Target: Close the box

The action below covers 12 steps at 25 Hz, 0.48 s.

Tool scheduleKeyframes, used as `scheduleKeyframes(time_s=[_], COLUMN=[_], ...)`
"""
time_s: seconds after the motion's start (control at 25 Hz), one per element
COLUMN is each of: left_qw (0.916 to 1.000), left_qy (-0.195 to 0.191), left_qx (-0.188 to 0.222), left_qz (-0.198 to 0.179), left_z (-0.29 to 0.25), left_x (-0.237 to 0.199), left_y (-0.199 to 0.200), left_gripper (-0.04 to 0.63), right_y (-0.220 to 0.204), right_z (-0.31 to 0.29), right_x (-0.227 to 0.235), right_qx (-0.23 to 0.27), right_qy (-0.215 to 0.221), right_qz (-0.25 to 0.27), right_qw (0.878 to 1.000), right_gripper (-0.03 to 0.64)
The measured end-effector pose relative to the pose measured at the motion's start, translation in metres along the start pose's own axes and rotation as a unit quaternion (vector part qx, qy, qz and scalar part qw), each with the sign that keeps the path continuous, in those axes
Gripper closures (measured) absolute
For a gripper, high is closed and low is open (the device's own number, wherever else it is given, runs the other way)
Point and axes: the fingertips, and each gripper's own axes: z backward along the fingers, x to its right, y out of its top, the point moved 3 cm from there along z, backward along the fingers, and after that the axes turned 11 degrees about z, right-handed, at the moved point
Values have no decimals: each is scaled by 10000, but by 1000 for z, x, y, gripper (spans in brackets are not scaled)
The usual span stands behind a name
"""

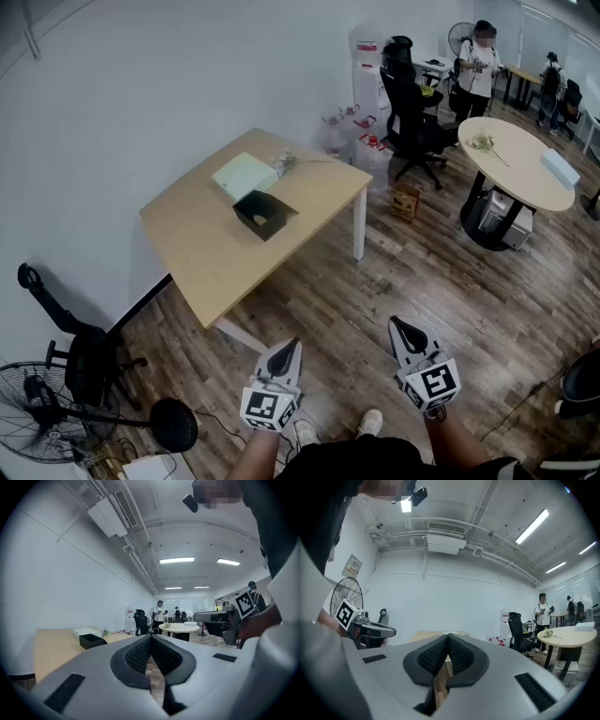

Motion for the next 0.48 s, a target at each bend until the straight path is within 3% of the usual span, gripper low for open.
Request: scheduleKeyframes(time_s=[0.48], left_qw=[9997], left_qy=[258], left_qx=[-22], left_qz=[-36], left_z=[-38], left_x=[43], left_y=[-22], left_gripper=[580], right_y=[-25], right_z=[15], right_x=[42], right_qx=[116], right_qy=[400], right_qz=[106], right_qw=[9991], right_gripper=[604])
